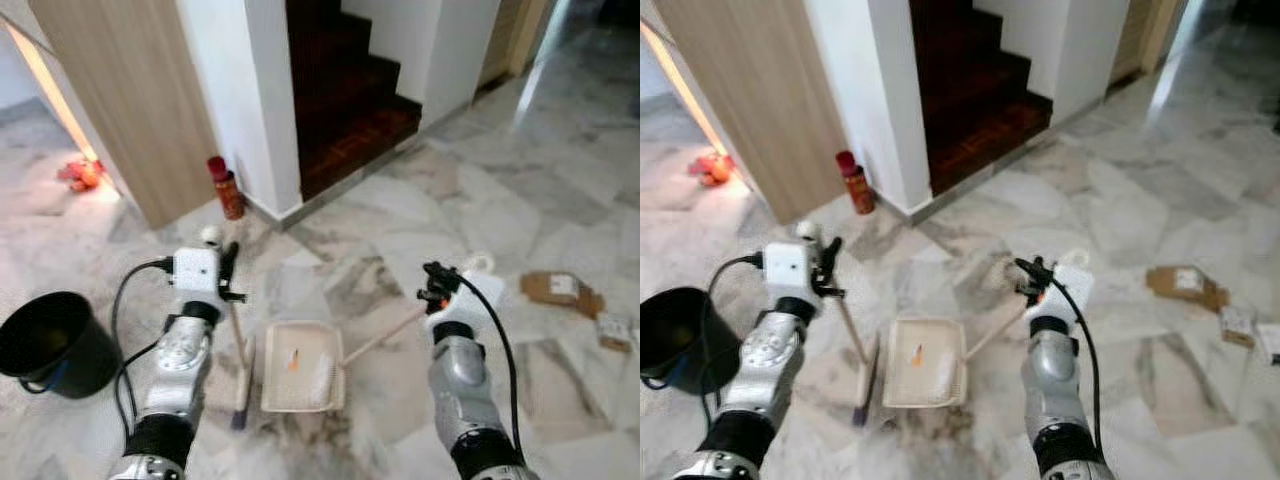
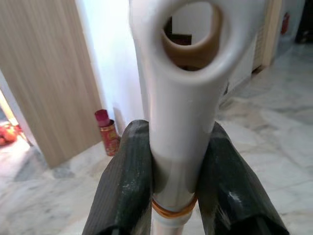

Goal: Sweep floor

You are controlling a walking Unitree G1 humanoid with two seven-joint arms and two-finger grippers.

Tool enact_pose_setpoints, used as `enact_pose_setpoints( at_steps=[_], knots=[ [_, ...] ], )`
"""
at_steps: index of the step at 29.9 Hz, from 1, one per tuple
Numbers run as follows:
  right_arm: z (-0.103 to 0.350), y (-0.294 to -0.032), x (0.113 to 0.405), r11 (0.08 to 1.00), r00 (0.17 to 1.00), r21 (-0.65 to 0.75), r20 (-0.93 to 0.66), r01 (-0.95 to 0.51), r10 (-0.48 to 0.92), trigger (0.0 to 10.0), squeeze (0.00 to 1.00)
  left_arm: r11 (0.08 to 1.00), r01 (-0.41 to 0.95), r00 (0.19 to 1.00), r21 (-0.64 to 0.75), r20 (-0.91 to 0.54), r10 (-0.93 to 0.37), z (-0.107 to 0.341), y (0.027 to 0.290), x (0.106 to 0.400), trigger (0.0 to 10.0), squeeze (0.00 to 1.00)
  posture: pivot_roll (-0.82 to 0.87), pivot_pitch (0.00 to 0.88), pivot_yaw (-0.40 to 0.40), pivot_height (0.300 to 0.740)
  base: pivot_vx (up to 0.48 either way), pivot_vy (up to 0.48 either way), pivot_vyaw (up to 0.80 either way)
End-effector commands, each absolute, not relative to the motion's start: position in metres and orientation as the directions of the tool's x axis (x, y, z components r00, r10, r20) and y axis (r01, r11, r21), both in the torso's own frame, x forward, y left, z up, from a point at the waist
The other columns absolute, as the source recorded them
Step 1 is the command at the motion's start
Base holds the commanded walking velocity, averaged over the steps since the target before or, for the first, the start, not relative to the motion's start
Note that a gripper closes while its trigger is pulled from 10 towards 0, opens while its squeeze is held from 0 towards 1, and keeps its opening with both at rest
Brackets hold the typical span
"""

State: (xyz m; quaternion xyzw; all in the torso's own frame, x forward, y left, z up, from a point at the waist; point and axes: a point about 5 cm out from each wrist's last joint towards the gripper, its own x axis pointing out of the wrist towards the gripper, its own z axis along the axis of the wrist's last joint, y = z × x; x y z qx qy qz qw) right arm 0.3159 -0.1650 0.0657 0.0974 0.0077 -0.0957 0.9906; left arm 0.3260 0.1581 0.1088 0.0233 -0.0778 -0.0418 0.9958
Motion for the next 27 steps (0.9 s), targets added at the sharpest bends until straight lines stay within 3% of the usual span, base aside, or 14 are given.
enact_pose_setpoints(
  at_steps=[1,27],
  knots=[
    [0.0771,-0.1602,0.3215,0.966,0.984,0.195,0.018,0.169,-0.176,10.0,0.0,0.995,0.073,0.975,0.074,0.202,-0.087,0.1213,0.1625,0.3294,10.0,0.0,-0.01,0.0,0.017,0.74,0.0,0.322,0.0],
    [0.0774,-0.1592,0.3204,0.965,0.984,0.204,0.024,0.166,-0.174,10.0,0.0,0.996,0.058,0.977,0.073,0.2,-0.072,0.1209,0.1651,0.3285,10.0,0.0,0.0,0.0,0.009,0.74,0.0,0.322,0.0]
  ],
)
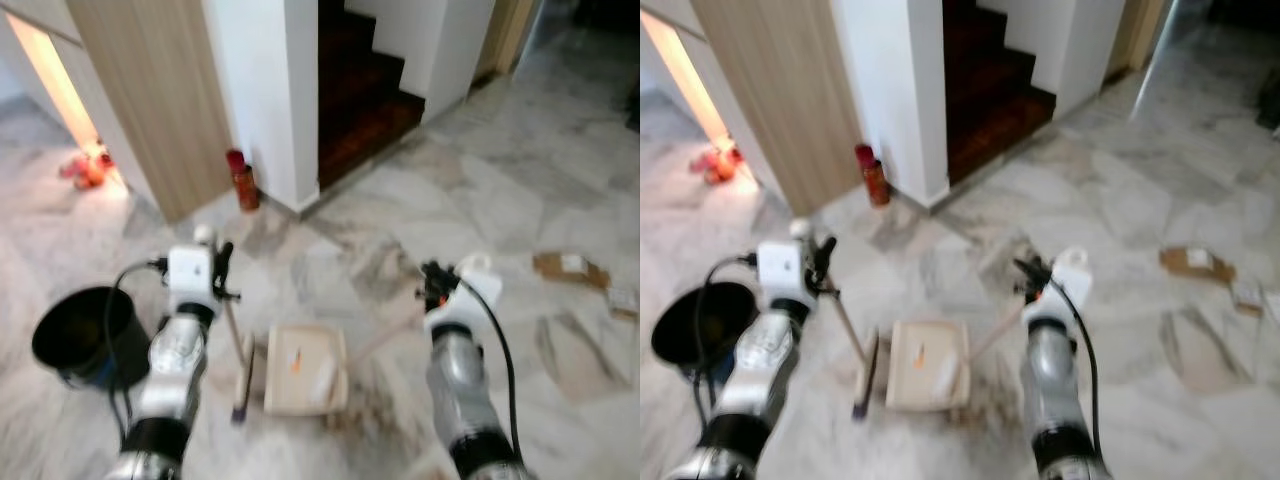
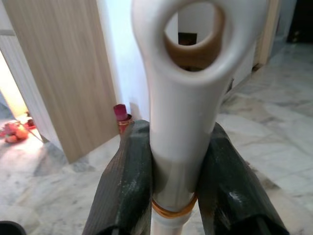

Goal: Sweep floor

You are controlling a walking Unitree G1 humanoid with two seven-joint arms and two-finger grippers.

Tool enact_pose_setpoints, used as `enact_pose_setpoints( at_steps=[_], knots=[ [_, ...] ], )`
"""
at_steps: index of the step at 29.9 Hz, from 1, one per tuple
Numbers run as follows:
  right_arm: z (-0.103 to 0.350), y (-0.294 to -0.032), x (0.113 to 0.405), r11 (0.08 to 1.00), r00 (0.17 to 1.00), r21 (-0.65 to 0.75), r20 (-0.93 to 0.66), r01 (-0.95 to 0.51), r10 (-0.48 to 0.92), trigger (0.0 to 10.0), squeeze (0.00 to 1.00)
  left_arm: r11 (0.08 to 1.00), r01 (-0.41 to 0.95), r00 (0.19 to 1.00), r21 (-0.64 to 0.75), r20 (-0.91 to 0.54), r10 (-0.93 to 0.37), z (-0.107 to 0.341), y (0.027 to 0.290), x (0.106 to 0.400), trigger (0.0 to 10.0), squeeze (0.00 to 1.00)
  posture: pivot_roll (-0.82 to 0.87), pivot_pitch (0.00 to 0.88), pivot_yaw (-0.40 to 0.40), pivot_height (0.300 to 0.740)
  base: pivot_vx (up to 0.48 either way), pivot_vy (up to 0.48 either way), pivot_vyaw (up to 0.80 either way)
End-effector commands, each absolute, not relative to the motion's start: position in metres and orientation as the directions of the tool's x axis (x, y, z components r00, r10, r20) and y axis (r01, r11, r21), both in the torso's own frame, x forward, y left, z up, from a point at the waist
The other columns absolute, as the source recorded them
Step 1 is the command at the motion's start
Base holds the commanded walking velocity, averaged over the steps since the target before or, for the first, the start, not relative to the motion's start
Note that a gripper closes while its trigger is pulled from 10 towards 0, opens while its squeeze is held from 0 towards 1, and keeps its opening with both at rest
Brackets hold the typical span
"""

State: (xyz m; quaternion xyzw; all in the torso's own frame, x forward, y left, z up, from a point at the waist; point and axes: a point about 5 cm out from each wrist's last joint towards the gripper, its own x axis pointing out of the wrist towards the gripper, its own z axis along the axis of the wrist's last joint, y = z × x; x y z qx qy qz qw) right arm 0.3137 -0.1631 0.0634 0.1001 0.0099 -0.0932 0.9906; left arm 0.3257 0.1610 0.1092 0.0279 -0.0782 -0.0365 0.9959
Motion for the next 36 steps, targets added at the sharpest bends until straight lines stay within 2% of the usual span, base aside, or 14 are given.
enact_pose_setpoints(
  at_steps=[1,36],
  knots=[
    [0.0771,-0.159,0.3202,0.965,0.985,0.205,0.023,0.165,-0.174,10.0,0.0,0.996,0.058,0.977,0.073,0.2,-0.072,0.1209,0.1651,0.3285,10.0,0.0,0.0,0.0,0.009,0.74,0.0,0.322,0.0],
    [0.0757,-0.1645,0.3194,0.961,0.981,0.205,0.017,0.184,-0.192,10.0,0.0,0.994,0.071,0.977,0.078,0.196,-0.085,0.1216,0.1634,0.33,10.0,0.0,0.0,0.0,0.016,0.74,0.0,0.322,0.0]
  ],
)
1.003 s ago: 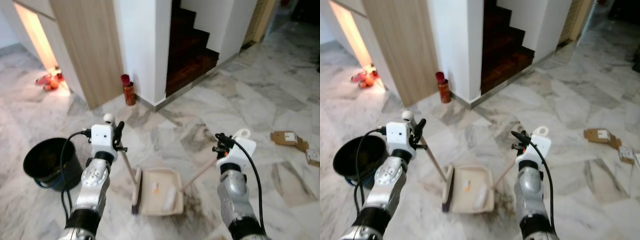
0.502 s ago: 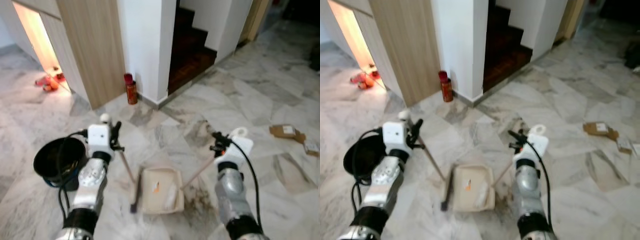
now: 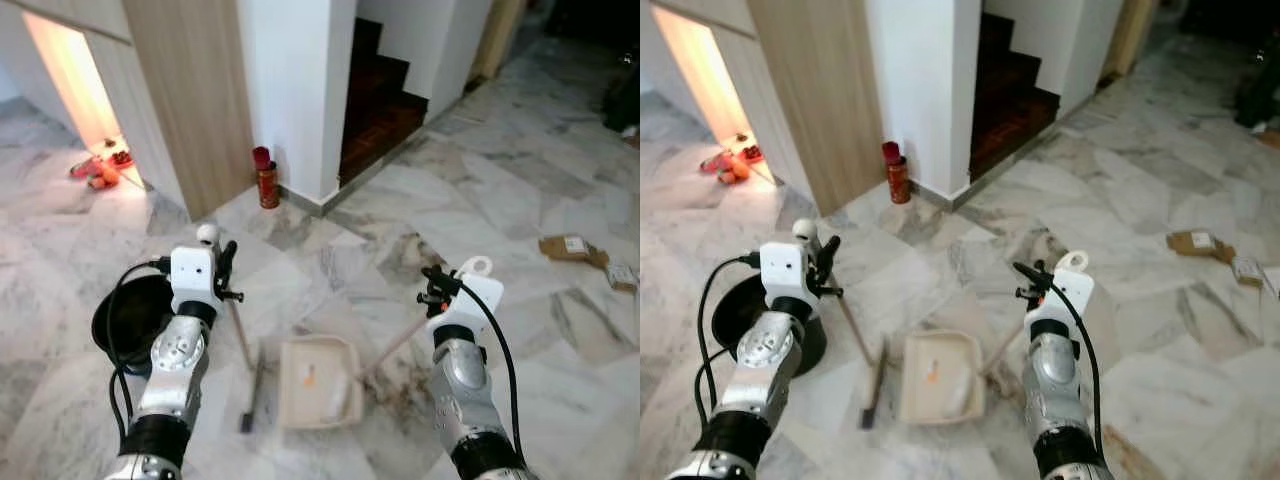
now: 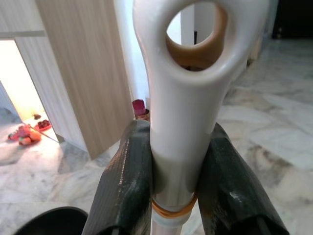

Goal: Sweep floor

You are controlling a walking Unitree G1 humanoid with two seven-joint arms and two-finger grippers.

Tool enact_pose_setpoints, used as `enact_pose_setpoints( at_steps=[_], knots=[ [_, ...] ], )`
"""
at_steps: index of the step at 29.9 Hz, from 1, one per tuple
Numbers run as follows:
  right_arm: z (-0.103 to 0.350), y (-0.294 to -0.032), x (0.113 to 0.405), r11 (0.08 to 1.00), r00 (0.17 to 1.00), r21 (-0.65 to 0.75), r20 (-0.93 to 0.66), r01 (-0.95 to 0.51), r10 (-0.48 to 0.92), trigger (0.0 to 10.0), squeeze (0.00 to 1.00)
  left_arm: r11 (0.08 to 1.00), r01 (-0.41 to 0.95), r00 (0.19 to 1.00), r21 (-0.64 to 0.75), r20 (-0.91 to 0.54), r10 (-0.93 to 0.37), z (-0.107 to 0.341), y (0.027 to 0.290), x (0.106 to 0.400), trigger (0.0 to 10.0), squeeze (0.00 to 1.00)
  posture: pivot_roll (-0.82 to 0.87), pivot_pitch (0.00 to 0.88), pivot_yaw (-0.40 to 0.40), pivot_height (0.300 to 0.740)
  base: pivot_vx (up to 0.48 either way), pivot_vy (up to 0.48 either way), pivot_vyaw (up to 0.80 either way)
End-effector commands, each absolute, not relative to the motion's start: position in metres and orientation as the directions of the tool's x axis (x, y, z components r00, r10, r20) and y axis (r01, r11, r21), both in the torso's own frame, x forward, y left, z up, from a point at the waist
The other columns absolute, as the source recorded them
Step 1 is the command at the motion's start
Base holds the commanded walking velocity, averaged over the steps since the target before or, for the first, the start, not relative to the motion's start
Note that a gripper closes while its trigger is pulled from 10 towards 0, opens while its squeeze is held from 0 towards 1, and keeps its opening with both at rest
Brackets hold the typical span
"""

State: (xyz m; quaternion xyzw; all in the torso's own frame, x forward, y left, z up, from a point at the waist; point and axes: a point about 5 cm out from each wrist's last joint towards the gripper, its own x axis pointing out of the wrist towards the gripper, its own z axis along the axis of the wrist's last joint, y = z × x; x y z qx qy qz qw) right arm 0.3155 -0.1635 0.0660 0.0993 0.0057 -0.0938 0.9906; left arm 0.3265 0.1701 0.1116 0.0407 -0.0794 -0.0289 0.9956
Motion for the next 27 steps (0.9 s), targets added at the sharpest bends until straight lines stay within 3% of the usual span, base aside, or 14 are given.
enact_pose_setpoints(
  at_steps=[1,8,23,27],
  knots=[
    [0.0756,-0.164,0.3194,0.962,0.982,0.204,0.016,0.183,-0.19,10.0,0.0,0.994,0.072,0.977,0.078,0.195,-0.086,0.1216,0.1634,0.3301,10.0,0.0,0.0,0.0,0.016,0.74,0.0,0.322,0.0],
    [0.0748,-0.163,0.3185,0.961,0.981,0.204,0.014,0.185,-0.192,10.0,0.0,0.994,0.069,0.977,0.08,0.194,-0.084,0.1212,0.1652,0.3291,10.0,0.0,0.0,0.0,0.017,0.74,0.0,0.323,0.0],
    [0.0744,-0.1626,0.3186,0.964,0.982,0.193,0.011,0.181,-0.187,10.0,0.0,0.993,0.071,0.976,0.09,0.199,-0.088,0.1207,0.1654,0.3276,10.0,0.0,0.01,0.0,0.014,0.74,0.0,0.0,0.0],
    [0.0741,-0.1624,0.3186,0.965,0.983,0.193,0.009,0.18,-0.185,10.0,0.0,0.993,0.069,0.976,0.092,0.2,-0.086,0.1208,0.1652,0.3275,10.0,0.0,0.0,0.0,0.014,0.74,0.0,0.0,0.46]
  ],
)
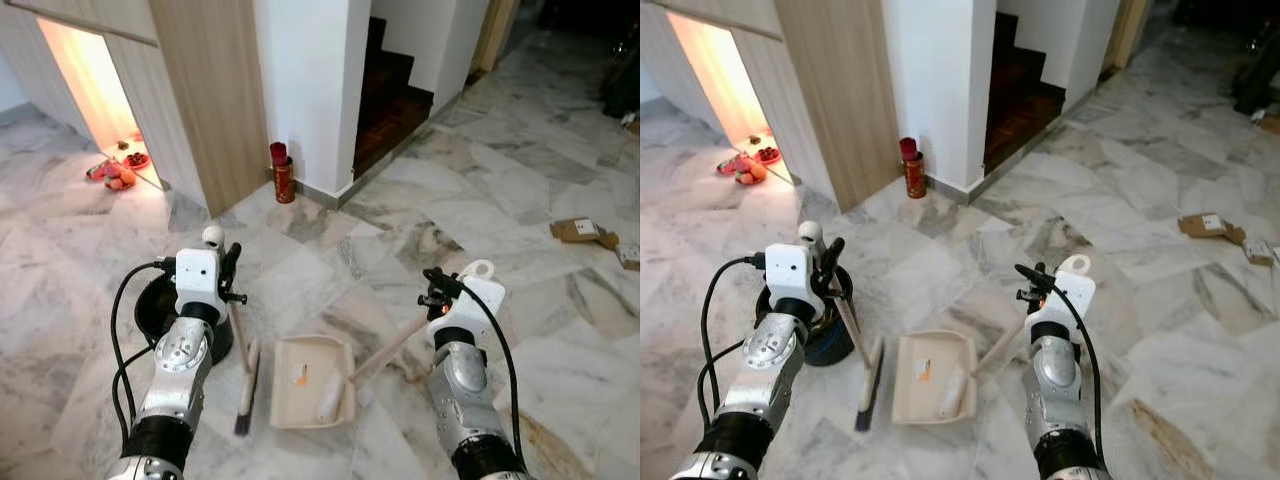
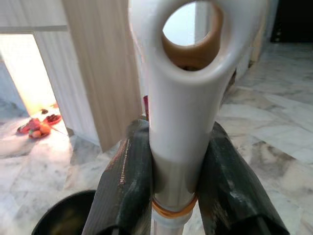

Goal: Sweep floor

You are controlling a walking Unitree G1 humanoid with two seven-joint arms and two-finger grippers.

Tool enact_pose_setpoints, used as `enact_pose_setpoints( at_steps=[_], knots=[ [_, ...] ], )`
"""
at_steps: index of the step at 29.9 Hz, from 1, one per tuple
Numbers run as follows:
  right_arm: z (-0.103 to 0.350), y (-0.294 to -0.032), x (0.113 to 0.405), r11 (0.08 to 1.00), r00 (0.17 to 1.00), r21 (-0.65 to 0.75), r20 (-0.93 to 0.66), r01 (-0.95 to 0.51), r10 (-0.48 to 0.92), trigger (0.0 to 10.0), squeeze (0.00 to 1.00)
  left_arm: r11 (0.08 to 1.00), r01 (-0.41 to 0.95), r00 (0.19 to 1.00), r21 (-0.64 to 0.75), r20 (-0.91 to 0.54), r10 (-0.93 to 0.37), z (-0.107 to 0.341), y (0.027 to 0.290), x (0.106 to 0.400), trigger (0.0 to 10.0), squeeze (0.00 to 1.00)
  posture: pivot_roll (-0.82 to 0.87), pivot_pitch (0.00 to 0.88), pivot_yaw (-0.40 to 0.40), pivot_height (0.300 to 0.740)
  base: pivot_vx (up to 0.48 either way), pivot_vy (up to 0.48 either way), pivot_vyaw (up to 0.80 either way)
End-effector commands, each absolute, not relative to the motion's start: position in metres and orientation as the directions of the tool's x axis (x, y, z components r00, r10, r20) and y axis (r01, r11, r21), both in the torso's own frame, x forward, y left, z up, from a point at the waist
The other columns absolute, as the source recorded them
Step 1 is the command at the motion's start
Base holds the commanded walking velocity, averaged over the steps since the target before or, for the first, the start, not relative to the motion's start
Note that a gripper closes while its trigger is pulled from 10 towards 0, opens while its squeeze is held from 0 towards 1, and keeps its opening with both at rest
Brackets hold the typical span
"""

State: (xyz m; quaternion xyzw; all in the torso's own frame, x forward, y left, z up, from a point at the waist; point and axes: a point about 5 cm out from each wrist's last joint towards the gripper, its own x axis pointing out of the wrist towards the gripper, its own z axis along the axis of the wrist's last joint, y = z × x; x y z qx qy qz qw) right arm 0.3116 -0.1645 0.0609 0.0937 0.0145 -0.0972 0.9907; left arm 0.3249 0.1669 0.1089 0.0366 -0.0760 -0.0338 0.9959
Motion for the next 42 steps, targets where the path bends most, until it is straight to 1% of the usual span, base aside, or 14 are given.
enact_pose_setpoints(
  at_steps=[1,42],
  knots=[
    [0.0737,-0.1626,0.3184,0.964,0.983,0.192,0.007,0.181,-0.186,10.0,0.0,0.993,0.07,0.976,0.091,0.201,-0.087,0.1209,0.165,0.3274,10.0,0.0,0.0,0.0,0.015,0.74,0.0,0.0,0.5],
    [0.0728,-0.1636,0.3181,0.965,0.983,0.186,0.001,0.183,-0.186,10.0,0.0,0.994,0.067,0.979,0.085,0.187,-0.082,0.1188,0.164,0.3271,10.0,0.0,0.0,0.0,0.013,0.74,0.0,0.0,0.54]
  ],
)
